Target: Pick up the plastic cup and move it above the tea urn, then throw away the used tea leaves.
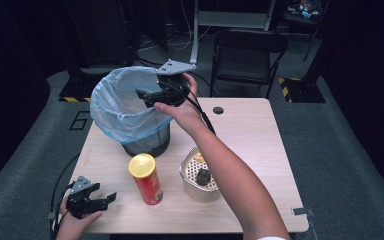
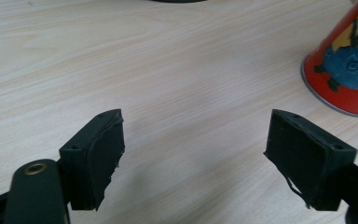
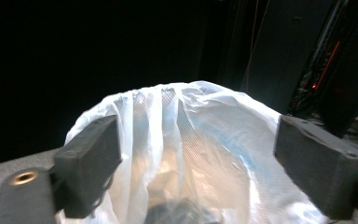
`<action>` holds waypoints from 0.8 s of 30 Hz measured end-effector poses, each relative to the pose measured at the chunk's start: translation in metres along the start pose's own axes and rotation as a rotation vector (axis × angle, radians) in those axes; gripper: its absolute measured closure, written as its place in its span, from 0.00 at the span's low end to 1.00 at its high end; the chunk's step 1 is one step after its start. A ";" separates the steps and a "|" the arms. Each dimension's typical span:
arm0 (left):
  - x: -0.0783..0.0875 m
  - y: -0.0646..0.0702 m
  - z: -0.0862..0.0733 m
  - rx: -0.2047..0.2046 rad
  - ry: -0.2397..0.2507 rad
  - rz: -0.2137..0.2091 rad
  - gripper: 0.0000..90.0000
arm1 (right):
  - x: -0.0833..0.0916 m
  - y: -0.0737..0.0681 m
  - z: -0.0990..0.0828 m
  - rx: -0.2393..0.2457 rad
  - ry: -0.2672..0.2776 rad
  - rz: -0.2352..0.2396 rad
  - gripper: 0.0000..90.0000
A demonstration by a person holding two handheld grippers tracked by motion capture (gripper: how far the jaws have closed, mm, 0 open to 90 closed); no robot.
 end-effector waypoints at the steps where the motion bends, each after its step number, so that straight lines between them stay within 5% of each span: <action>1: -0.001 0.001 0.001 0.000 -0.001 -0.011 0.24 | 0.005 0.000 -0.001 0.002 0.003 -0.003 0.18; 6: 0.000 0.008 0.008 -0.001 0.016 -0.041 0.30 | 0.031 0.001 -0.011 0.005 0.014 -0.010 0.27; 15: -0.001 0.011 0.015 0.011 0.000 -0.059 0.25 | 0.092 0.002 -0.057 0.024 -0.017 -0.021 0.29; 18: 0.001 0.013 0.019 0.022 0.004 -0.075 0.24 | 0.116 0.009 -0.072 0.082 -0.014 -0.097 0.30; 22: 0.006 0.017 0.023 0.040 0.028 -0.084 0.19 | 0.148 0.017 -0.095 0.086 -0.007 -0.149 0.30; 24: 0.010 0.022 0.022 0.042 0.023 -0.120 0.16 | 0.165 0.022 -0.112 0.059 -0.027 -0.168 0.30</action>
Point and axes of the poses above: each handheld gripper's, and its own axes: x roughly backward along the jaws, z roughly out of its top, y roughly to its right, the point moved 10 cm from there along -x, roughly forward along the jaws, and after that the axes turned 5 degrees about x, right-handed, at the moved point
